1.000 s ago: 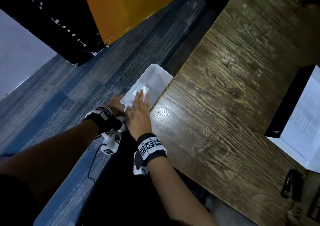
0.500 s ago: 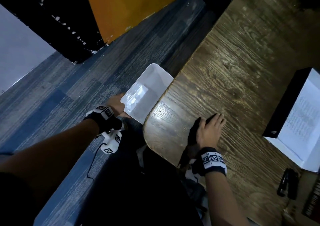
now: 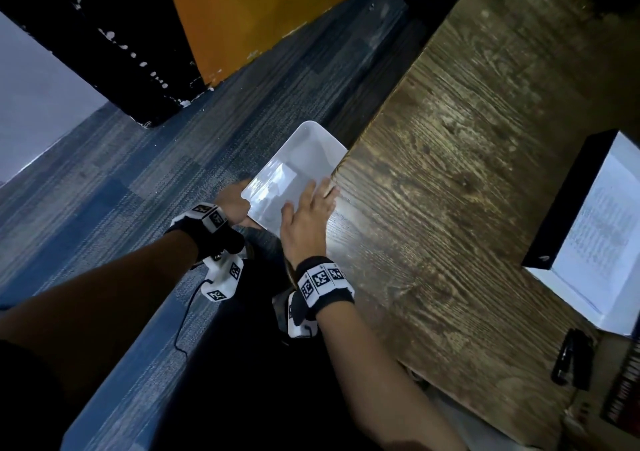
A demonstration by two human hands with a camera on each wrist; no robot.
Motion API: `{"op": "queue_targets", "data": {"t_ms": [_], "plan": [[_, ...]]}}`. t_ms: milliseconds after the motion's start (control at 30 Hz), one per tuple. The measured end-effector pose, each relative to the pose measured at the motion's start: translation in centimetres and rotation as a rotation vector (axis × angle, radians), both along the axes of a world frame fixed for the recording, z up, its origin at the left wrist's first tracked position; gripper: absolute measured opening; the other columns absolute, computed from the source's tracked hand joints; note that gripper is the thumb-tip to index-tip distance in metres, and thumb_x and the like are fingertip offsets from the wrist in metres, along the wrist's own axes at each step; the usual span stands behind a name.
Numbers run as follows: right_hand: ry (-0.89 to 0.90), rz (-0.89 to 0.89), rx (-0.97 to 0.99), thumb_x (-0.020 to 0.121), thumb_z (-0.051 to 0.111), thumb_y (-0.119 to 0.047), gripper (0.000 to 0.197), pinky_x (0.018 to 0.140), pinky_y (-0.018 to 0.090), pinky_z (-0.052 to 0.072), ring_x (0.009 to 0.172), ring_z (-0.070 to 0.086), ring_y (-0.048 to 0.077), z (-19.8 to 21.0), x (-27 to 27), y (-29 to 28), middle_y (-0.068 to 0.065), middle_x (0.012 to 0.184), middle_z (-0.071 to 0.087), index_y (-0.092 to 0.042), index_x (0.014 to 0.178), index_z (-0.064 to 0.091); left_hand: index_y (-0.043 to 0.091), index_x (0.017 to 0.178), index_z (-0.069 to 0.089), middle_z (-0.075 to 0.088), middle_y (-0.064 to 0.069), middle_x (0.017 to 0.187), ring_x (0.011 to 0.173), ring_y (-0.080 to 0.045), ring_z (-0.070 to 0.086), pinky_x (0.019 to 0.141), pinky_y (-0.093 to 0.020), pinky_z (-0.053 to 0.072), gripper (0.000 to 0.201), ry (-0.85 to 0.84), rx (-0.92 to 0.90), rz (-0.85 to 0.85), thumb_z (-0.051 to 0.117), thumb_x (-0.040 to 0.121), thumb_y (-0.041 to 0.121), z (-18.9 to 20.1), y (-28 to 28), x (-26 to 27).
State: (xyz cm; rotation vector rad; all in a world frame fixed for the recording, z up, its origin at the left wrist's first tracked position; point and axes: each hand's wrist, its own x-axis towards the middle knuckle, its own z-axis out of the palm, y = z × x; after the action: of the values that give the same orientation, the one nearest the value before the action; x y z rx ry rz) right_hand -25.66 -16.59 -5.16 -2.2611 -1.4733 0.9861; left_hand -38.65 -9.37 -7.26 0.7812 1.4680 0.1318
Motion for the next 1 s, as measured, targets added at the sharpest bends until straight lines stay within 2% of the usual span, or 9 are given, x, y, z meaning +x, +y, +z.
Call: {"op": "queue_targets", "data": {"t_ms": [67,200,333,400,500,600,767,867,1000], "plan": [[0.048,0.038,0.035,0.099,0.032,-0.024,0.060,0.120,0.045,-0.005,0.146,-0.017,0.033,-0.1,-0.5,0.1,0.018,0.160,0.005,0.003,0.149,0.013,0.019,0.107,0.062,0.072,0.005,0.075,0.068,-0.024,0.075,0.065,-0.055,0.060,0.040,-0.010,0.008,0.009,0.051,0.081,-0.009,0.0,0.0,-0.2],[0.170,0.155,0.138,0.093,0.043,-0.006,0.045,0.120,0.032,0.012,0.144,0.024,0.030,0.5,-0.4,0.4,0.017,0.149,0.040,0.001,0.137,0.045,0.018,0.110,0.065,0.069,0.001,0.086,0.097,-0.036,0.069,0.086,-0.059,0.054,0.041,0.018,0.037,-0.067,0.053,0.080,-0.006,-0.2,0.1,-0.3],[0.237,0.015,0.198,0.083,0.052,0.010,0.029,0.095,0.015,0.045,0.097,0.061,0.016,1.5,2.8,-0.2,0.006,0.107,0.067,-0.003,0.103,0.069,0.018,0.125,0.059,0.069,-0.009,0.105,0.099,-0.034,0.070,0.086,-0.057,0.055,0.056,0.031,0.030,-0.086,0.047,0.079,-0.011,-0.5,0.1,-0.4],[0.222,0.014,0.235,0.080,0.058,0.011,0.024,0.088,0.003,0.038,0.092,0.054,0.008,1.5,3.7,-0.7,-0.003,0.098,0.057,-0.005,0.094,0.068,0.017,0.132,0.055,0.068,-0.010,0.115,0.099,-0.034,0.070,0.085,-0.057,0.056,0.061,0.040,0.038,-0.086,0.045,0.079,-0.013,-0.5,0.1,-0.3],[0.145,0.111,0.308,0.072,0.070,0.005,0.025,0.092,0.006,0.033,0.099,0.046,0.014,1.4,4.6,-1.5,0.001,0.099,0.051,-0.008,0.093,0.069,0.020,0.126,0.056,0.068,-0.009,0.113,0.099,-0.033,0.069,0.087,-0.056,0.055,0.059,0.029,0.043,-0.079,0.045,0.079,-0.014,-0.4,0.1,0.1],[0.002,-0.066,0.365,0.078,0.069,-0.011,0.024,0.098,0.006,0.026,0.108,0.047,0.020,1.8,8.3,-2.7,0.007,0.113,0.057,-0.010,0.102,0.069,0.018,0.127,0.056,0.068,-0.009,0.105,0.096,-0.033,0.070,0.086,-0.055,0.055,0.055,0.019,0.019,-0.071,0.046,0.082,-0.012,-0.3,0.1,0.1],[-0.356,-0.591,-0.004,0.096,0.044,-0.033,0.059,0.117,0.040,0.015,0.145,0.016,0.030,1.3,21.4,-6.6,0.015,0.157,0.021,-0.004,0.146,0.030,0.015,0.136,0.051,0.065,-0.013,0.125,0.101,-0.038,0.069,0.083,-0.058,0.056,0.061,0.024,0.015,-0.040,0.040,0.084,-0.014,-1.5,0.5,-0.3],[-0.398,-0.681,-0.195,0.099,0.030,-0.042,0.068,0.118,0.045,0.010,0.148,0.004,0.029,0.8,25.4,-7.7,0.013,0.161,0.007,-0.003,0.151,0.010,0.014,0.134,0.052,0.066,-0.012,0.119,0.094,-0.036,0.070,0.064,-0.051,0.061,0.055,0.010,0.001,-0.025,0.038,0.088,-0.012,-1.0,0.8,0.0],[-0.349,-0.660,-0.257,0.100,0.027,-0.040,0.069,0.119,0.045,0.003,0.147,-0.004,0.036,0.1,22.0,-5.8,0.020,0.159,-0.003,0.003,0.149,0.004,0.012,0.134,0.050,0.064,-0.013,0.116,0.093,-0.034,0.066,0.050,-0.030,0.061,0.054,-0.005,0.015,-0.021,0.037,0.088,-0.014,-0.4,1.1,0.2]]}}
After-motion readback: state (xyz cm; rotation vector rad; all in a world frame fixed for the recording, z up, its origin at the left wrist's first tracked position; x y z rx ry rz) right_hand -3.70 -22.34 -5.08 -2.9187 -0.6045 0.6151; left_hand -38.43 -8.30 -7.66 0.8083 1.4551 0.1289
